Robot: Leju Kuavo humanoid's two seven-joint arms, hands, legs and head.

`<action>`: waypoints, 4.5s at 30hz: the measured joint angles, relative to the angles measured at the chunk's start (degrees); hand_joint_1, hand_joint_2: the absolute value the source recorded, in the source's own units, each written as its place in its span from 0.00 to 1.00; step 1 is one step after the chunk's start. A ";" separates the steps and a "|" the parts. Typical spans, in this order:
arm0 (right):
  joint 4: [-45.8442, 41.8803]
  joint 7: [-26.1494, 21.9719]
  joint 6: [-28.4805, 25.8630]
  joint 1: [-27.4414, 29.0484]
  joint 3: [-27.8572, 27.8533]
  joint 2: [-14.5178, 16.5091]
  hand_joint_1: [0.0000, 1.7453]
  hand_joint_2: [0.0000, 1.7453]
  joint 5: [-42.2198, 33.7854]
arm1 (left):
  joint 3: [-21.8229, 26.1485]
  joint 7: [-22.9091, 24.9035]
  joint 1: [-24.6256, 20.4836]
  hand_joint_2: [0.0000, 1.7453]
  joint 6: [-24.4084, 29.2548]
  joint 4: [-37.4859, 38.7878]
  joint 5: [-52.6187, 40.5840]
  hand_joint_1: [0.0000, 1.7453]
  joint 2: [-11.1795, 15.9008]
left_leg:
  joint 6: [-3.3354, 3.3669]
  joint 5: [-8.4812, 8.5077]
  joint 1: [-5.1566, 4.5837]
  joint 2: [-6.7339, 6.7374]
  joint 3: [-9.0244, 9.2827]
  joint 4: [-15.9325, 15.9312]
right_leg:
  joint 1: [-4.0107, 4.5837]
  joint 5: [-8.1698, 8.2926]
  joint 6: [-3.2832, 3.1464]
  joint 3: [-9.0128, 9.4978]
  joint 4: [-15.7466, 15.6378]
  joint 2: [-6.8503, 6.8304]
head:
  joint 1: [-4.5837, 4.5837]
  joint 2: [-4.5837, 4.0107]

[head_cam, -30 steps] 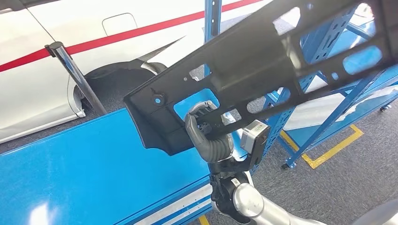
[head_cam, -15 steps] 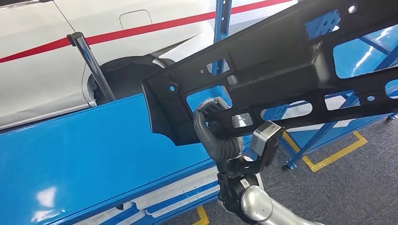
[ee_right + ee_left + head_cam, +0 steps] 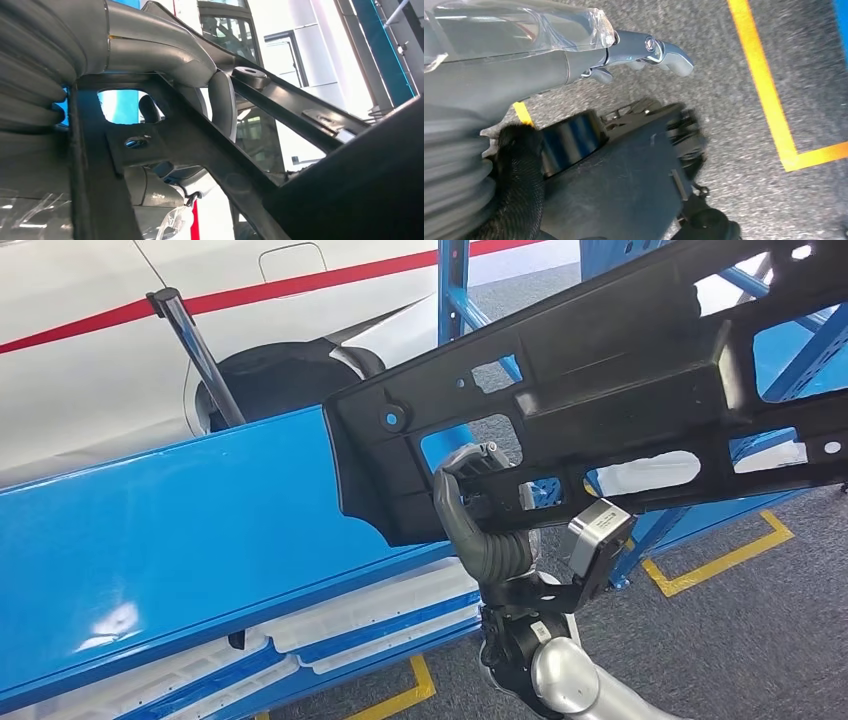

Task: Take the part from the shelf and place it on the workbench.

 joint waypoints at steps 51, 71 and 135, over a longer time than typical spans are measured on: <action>0.48 -10.55 2.09 10.32 -4.52 -0.77 1.00 1.00 -10.76 | 0.56 1.31 -0.10 1.00 -0.40 0.36 2.81 0.00 0.43 | -0.38 6.80 0.11 -7.27 -1.63 -10.07 | -0.36 -3.63 1.11 4.71 -0.35 3.23 | 10.38 0.47; 3.81 -13.28 1.42 13.28 -7.21 -0.28 1.00 1.00 -13.62 | 0.94 1.07 0.22 1.00 -0.37 0.38 4.82 0.00 0.30 | 1.64 7.09 -0.42 -0.54 0.22 -12.15 | 0.27 -10.08 1.47 1.00 9.74 -0.65 | 11.51 0.51; 6.04 -14.71 1.26 15.86 -9.75 0.09 1.00 1.00 -15.89 | 2.05 0.52 0.46 1.00 -0.43 0.44 5.14 0.00 0.02 | 3.27 7.33 -1.58 -2.92 0.06 -11.95 | 0.70 -10.36 1.83 -1.22 13.71 -0.24 | 15.85 0.62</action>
